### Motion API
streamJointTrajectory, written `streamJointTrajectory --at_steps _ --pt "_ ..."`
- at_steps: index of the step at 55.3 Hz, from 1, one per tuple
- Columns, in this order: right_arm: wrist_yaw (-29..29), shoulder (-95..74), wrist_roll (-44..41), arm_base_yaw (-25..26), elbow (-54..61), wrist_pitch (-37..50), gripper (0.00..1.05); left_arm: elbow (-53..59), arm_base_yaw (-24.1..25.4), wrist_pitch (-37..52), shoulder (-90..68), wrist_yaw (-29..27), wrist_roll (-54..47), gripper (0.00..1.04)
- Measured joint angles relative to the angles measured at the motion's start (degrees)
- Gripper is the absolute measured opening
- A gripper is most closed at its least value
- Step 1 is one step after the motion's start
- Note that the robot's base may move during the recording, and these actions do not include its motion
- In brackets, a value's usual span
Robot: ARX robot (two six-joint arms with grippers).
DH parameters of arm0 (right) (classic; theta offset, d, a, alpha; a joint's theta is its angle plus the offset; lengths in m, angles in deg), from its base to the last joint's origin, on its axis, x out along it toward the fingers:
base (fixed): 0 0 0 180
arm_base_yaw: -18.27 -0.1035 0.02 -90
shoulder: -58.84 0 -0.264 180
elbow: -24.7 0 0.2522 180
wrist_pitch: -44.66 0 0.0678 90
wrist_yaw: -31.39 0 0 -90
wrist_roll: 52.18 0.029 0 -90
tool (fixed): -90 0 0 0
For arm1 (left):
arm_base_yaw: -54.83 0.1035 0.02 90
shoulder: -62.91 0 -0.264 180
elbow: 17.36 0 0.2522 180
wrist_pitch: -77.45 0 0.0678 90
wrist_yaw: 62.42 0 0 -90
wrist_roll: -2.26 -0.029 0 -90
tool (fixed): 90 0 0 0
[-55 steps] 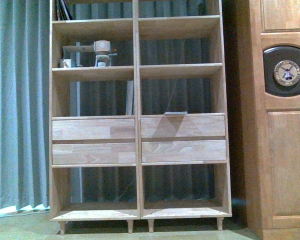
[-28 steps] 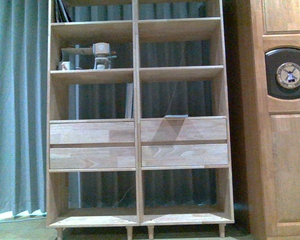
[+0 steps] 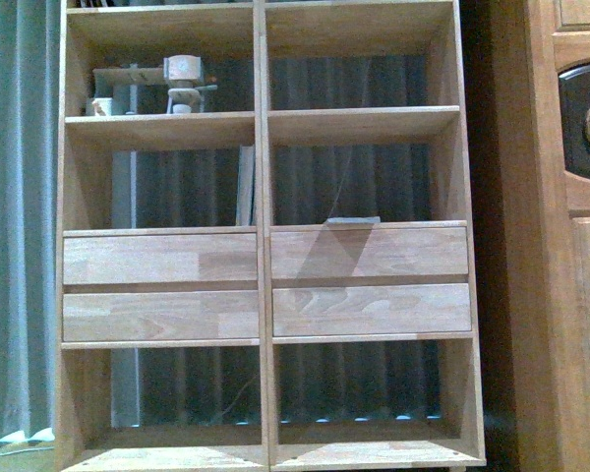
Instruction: Organize books on shelf
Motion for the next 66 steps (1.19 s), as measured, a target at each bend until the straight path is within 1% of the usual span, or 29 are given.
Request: streamJointTrajectory --at_steps 66 --pt "0.0 0.0 0.0 0.0 0.0 0.0 0.98 0.0 0.0 0.0 0.0 0.0 0.0 0.97"
